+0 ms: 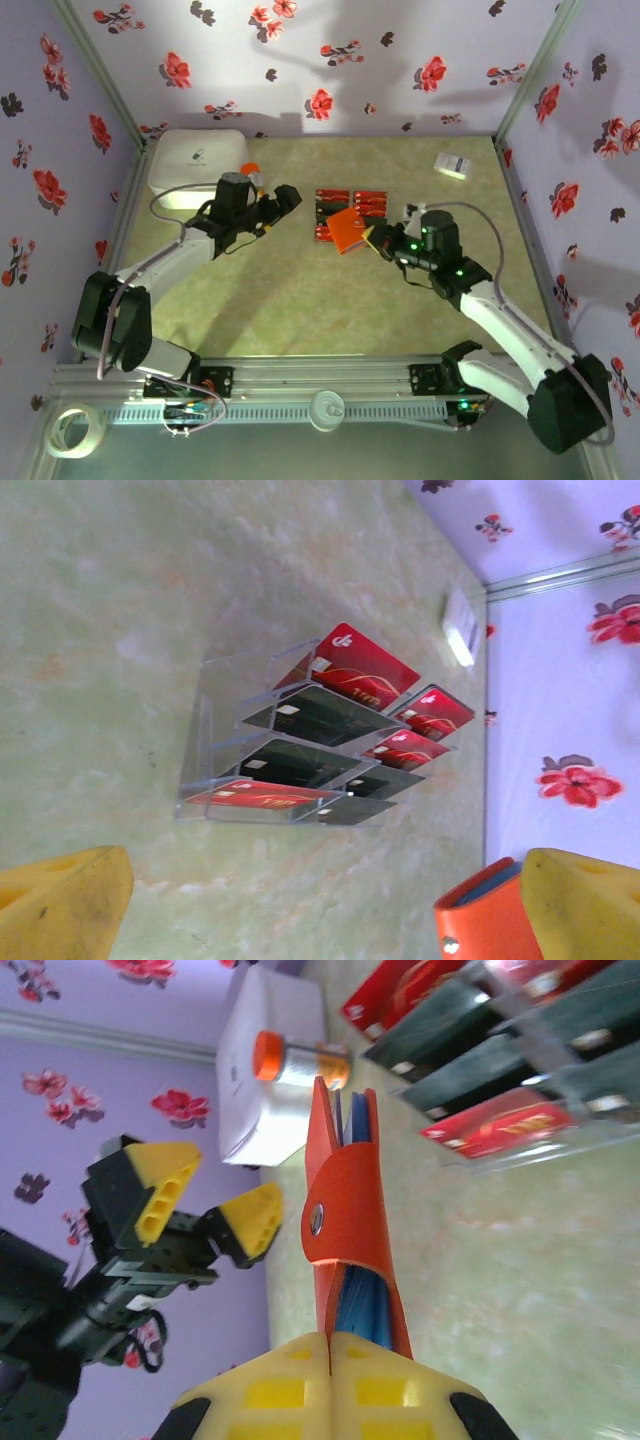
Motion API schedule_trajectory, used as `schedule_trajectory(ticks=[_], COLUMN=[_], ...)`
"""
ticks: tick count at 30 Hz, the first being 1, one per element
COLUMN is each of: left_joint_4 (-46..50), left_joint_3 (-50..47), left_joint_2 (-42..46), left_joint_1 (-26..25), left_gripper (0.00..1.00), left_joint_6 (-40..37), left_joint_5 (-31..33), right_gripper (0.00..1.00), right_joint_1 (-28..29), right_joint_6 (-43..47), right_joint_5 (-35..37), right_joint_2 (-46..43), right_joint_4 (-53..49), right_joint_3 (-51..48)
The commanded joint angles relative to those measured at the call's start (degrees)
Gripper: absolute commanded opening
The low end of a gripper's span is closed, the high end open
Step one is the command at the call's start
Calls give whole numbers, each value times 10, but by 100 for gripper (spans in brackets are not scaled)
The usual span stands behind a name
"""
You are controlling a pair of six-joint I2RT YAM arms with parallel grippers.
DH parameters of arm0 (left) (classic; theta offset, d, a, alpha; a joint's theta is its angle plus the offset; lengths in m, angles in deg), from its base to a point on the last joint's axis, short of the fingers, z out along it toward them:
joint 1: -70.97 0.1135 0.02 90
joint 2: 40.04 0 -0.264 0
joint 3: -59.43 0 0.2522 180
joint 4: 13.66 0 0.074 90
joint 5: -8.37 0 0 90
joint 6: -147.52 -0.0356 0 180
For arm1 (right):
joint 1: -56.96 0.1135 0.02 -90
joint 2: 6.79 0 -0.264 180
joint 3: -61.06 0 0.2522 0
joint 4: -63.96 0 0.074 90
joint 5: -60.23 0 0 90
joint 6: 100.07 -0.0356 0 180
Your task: Put the credit cards into the card holder
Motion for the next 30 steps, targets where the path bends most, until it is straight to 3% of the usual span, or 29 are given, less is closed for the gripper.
schedule_trajectory(ticks=[1,11,30], left_joint_4=[-75,-276,-286], left_joint_3=[-20,-150,-158], left_joint_2=[16,44,47], left_joint_1=[1,20,23], left_gripper=[100,100,86], left_joint_6=[40,169,171], left_joint_5=[-37,-34,-12], right_gripper=[0,0,0], right_joint_1=[43,94,113], right_joint_6=[-13,-83,-146], right_joint_5=[41,53,43], right_joint_2=[39,164,230], right_joint_4=[87,247,338], right_joint_3=[41,69,67])
